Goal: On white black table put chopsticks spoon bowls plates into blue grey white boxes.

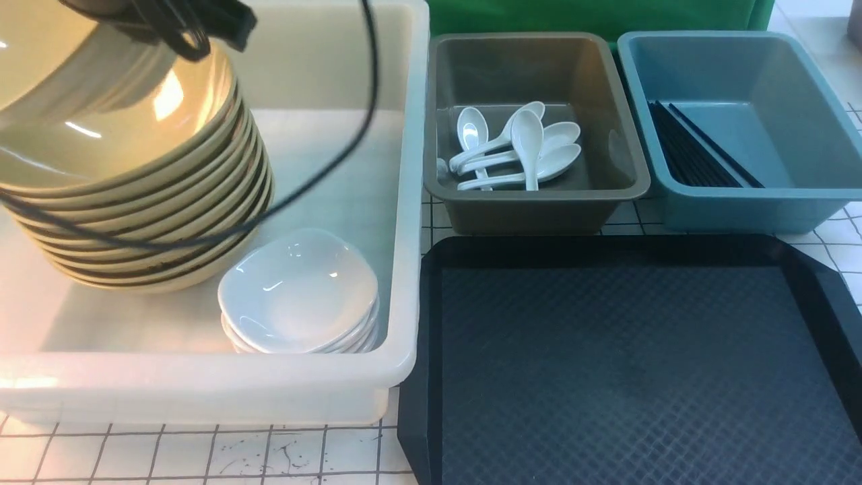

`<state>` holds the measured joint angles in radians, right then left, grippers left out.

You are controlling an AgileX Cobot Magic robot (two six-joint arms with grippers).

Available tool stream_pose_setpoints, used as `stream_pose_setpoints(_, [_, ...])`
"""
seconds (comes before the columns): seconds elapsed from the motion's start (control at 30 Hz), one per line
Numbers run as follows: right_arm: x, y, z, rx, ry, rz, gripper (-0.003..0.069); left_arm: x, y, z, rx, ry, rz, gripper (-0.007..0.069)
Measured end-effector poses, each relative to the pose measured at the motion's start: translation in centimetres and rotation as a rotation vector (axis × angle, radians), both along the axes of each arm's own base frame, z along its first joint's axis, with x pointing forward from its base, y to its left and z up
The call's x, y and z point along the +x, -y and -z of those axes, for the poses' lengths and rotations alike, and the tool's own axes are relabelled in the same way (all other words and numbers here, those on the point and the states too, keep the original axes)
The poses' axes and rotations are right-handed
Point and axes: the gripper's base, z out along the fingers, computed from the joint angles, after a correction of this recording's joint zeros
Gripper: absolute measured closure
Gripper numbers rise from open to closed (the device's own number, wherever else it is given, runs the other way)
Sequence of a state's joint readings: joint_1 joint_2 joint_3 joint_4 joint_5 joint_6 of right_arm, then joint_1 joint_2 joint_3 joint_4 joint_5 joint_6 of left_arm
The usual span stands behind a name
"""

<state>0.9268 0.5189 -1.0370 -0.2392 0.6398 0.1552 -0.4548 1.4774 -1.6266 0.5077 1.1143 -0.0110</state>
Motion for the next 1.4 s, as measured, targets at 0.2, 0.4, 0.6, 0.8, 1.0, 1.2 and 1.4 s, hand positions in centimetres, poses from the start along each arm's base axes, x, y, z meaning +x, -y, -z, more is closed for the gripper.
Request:
stream_pose_setpoints(0.2, [0.1,0.0,0.4,-0.032,-0.029,0.006,0.0507,4.4,-1.4,4.0,0.039,-0.096,-0.061,0.0608])
stream_pose_setpoints(0.4, [0.0,0.2,0.9,-0.077,-0.071,0.016,0.0506,5.8,-1.2,6.2,0.037,-0.175,-0.075,0.0580])
stream_pose_setpoints(0.6, [0.0,0.2,1.0,-0.092,-0.073,0.015,0.0506,5.5,-1.1,5.9,0.020,-0.166,-0.065,0.0370])
stream_pose_setpoints(0.8, [0.0,0.2,1.1,-0.102,-0.068,0.013,0.0506,1.6,-0.1,1.7,-0.174,-0.071,-0.053,0.0139])
stream_pose_setpoints(1.0, [0.0,0.3,1.3,-0.116,-0.086,0.018,0.0504,-5.4,0.4,-3.8,-0.502,0.023,-0.027,0.0177])
stream_pose_setpoints(1.2, [-0.2,0.7,2.3,-0.185,-0.189,0.044,0.0498,-14.8,-2.6,-4.6,-0.757,0.126,0.072,0.0595])
stream_pose_setpoints(1.4, [-0.2,0.9,3.1,-0.236,-0.247,0.059,0.0498,-20.6,-4.6,3.0,-0.989,0.223,0.160,0.0626])
